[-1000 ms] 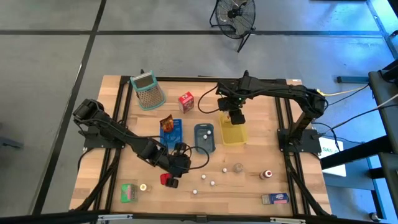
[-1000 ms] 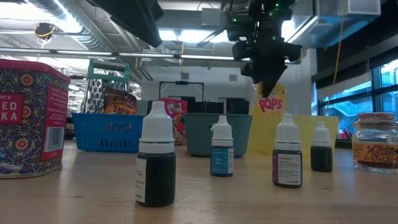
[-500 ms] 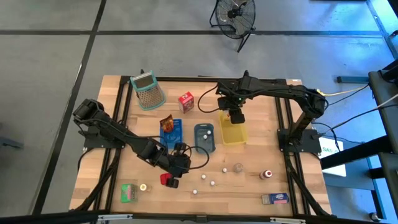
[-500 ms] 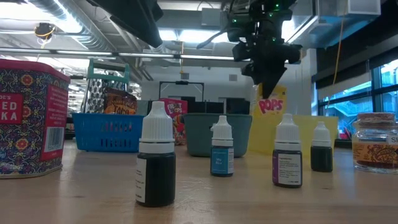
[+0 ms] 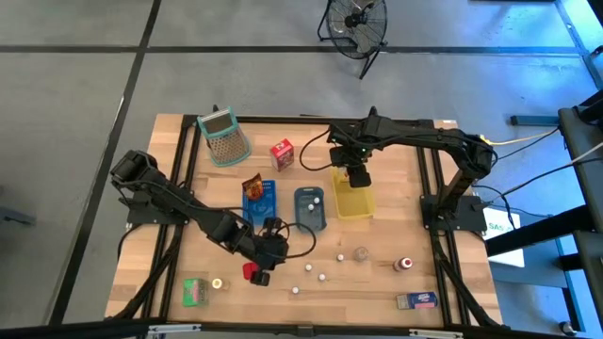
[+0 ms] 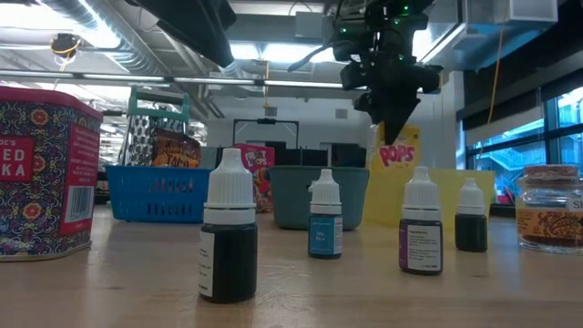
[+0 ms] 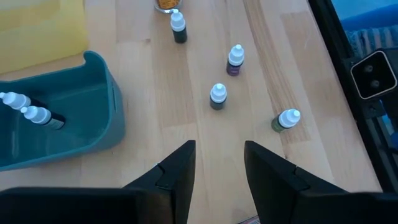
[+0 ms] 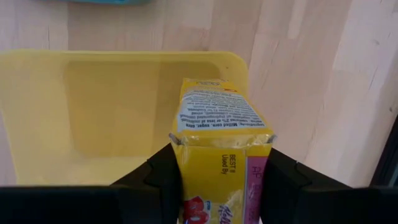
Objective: Pick & Place Kitchen Items
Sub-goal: Put the yellow cereal box into the yellow bin
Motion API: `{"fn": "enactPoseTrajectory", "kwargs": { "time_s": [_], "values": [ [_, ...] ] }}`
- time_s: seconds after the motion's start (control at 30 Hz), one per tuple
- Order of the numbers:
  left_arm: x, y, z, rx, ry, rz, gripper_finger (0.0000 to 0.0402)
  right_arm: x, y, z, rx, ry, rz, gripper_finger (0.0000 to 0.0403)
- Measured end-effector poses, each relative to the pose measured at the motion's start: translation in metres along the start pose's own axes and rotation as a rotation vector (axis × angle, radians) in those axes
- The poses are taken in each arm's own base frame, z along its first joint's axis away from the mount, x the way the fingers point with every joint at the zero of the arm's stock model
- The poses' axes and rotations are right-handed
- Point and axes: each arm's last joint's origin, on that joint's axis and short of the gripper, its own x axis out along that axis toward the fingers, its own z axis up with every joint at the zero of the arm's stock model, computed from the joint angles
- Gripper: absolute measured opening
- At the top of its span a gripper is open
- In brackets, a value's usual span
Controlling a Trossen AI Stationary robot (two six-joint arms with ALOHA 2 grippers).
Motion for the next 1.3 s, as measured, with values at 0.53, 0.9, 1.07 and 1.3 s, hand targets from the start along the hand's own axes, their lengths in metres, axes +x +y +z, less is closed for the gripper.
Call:
{"fn": "enactPoseTrajectory", "kwargs": {
  "time_s": [0.53, 0.9, 1.07, 1.3],
  "values": [
    [0.000, 0.000, 0.000, 0.002, 0.000, 0.000, 0.0132, 0.020, 0.001, -0.008, 0.021, 0.019, 0.024, 0.0160],
    [0.000, 0.000, 0.000, 0.002, -0.001, 0.002, 0.0132, 0.023, -0.002, -0.005, 0.039, -0.014, -0.037, 0.0214],
    [0.000, 0.000, 0.000, 0.002, -0.001, 0.002, 0.0132, 0.023, -0.002, -0.005, 0.042, -0.010, -0.035, 0.0257],
    [0.000, 0.000, 0.000, 0.002, -0.001, 0.002, 0.0132, 0.022, -0.003, -0.006, 0.038, 0.000, -0.061, 0.0288]
  ]
}}
